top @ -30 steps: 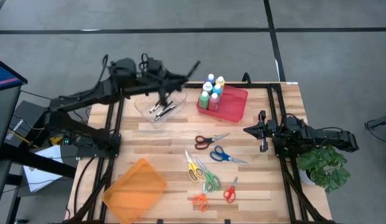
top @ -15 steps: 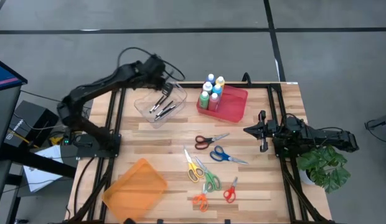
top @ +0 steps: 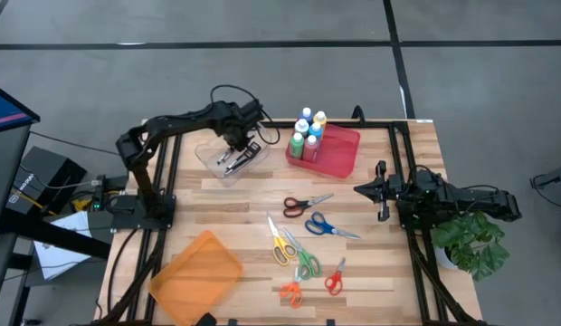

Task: Pick & Place Paint Supplies
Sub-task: Put the black paint brush into the transparent bin

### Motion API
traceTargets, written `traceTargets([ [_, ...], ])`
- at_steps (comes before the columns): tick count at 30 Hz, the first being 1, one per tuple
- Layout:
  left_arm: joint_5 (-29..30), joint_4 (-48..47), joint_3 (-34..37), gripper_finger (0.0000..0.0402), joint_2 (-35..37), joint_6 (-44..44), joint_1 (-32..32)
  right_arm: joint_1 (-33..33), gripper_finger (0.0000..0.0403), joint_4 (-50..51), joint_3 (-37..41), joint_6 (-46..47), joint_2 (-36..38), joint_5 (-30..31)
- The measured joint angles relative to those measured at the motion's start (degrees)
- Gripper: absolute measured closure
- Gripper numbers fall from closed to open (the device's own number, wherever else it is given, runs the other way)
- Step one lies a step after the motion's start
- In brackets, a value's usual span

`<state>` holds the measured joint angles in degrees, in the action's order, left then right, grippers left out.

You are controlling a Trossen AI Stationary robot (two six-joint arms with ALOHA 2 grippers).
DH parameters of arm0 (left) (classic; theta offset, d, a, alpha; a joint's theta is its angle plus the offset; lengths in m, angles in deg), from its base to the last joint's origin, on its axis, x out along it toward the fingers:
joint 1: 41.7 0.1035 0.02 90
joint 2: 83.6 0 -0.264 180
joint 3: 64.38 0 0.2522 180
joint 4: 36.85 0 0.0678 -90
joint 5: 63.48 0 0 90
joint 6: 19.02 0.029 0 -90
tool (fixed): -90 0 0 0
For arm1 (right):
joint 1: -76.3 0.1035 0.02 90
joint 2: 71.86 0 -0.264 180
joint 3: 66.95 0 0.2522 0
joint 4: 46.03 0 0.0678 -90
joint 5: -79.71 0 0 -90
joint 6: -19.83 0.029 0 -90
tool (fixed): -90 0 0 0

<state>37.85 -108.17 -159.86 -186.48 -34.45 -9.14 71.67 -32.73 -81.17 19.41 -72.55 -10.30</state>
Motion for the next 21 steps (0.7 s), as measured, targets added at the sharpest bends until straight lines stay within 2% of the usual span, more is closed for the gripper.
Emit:
traceTargets([
  [3, 0.00, 0.24, 1.36, 0.0360, 0.25, -0.01, 0.00, -0.01, 0.0403, 0.01, 0.00, 0.00, 0.00, 0.00],
  [7, -0.27, 0.89, 7.82, 0.0357, 2.83, -1.31, 0.00, -0.02, 0.0403, 0.01, 0.00, 0.01, 0.00, 0.00],
  [16, -0.79, 16.39, 19.35, 0.0358, 9.74, -3.89, 0.00, -0.02, 0.0403, 0.01, -0.01, 0.01, 0.00, 0.00],
  [21, -0.80, 20.36, 24.30, 0.0359, 10.70, -4.99, 0.00, -0.02, 0.0403, -0.01, 0.00, 0.00, 0.00, 0.00],
])
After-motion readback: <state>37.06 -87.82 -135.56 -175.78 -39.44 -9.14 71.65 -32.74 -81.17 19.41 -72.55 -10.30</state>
